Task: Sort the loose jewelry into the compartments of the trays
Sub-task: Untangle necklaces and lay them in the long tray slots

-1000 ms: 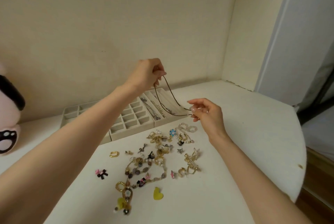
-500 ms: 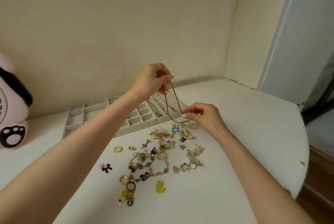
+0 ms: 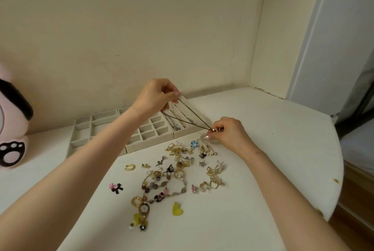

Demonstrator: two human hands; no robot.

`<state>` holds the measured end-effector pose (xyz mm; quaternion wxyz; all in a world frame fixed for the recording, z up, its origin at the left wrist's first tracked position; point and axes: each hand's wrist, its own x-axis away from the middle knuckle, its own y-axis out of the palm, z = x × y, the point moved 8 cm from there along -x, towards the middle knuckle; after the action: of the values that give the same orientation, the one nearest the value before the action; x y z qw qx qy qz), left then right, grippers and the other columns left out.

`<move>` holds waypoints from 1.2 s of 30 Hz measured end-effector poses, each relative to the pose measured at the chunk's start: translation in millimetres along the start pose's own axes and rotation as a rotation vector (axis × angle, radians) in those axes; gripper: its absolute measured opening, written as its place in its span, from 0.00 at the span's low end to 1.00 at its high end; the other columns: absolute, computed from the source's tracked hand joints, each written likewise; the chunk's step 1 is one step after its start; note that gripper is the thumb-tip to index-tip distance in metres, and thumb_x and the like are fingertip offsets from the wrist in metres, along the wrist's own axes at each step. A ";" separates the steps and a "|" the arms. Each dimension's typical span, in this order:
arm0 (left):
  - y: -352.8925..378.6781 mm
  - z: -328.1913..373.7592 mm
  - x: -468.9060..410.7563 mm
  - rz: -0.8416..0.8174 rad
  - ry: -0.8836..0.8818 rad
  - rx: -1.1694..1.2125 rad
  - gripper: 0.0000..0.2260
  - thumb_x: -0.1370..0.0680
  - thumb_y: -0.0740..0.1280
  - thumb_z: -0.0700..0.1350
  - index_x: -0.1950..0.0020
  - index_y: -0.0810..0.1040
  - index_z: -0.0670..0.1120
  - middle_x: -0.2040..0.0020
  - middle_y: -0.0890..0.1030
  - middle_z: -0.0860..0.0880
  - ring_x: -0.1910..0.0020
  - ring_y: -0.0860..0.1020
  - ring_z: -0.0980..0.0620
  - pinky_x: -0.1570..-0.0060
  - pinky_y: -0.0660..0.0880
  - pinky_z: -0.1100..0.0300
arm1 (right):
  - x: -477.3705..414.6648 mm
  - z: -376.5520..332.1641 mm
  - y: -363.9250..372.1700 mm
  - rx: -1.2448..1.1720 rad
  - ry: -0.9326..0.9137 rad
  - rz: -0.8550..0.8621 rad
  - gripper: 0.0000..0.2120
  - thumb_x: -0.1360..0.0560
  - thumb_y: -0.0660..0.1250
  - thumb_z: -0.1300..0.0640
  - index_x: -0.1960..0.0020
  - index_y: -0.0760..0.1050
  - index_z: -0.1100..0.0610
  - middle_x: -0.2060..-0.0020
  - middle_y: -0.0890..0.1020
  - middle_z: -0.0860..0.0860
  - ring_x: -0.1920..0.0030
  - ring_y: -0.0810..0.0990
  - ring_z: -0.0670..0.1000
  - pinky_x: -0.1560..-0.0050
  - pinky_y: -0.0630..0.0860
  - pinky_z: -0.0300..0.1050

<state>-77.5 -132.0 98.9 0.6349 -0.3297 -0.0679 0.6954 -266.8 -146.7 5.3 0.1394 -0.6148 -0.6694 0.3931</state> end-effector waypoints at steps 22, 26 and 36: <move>27.6 -68.5 27.9 -0.212 -0.182 -0.066 0.02 0.25 0.67 0.35 0.53 0.78 0.38 0.66 0.79 0.48 0.75 0.76 0.58 0.75 0.72 0.67 | 0.7 4.8 3.9 -0.145 0.052 -0.067 0.03 0.29 0.72 0.63 0.59 0.82 0.57 0.69 0.79 0.49 0.68 0.75 0.44 0.66 0.71 0.30; 29.9 -66.2 27.9 -0.219 -0.176 -0.043 0.02 0.24 0.66 0.34 0.53 0.77 0.38 0.65 0.79 0.47 0.72 0.79 0.55 0.71 0.77 0.63 | -1.6 6.1 -3.7 -0.314 0.074 0.020 0.06 0.30 0.72 0.68 0.59 0.82 0.58 0.70 0.81 0.51 0.71 0.79 0.46 0.62 0.79 0.39; 23.0 -58.3 26.2 -0.117 -0.176 0.144 0.03 0.24 0.66 0.37 0.51 0.77 0.38 0.62 0.81 0.45 0.78 0.73 0.58 0.76 0.71 0.64 | -1.6 7.2 -11.2 -0.262 0.073 0.077 0.02 0.29 0.73 0.61 0.60 0.81 0.58 0.72 0.78 0.49 0.72 0.74 0.42 0.67 0.70 0.31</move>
<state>-64.4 -130.9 32.2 0.6880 -0.2165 -0.0926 0.6865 -279.2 -150.0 8.9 0.0668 -0.6668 -0.6854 0.2848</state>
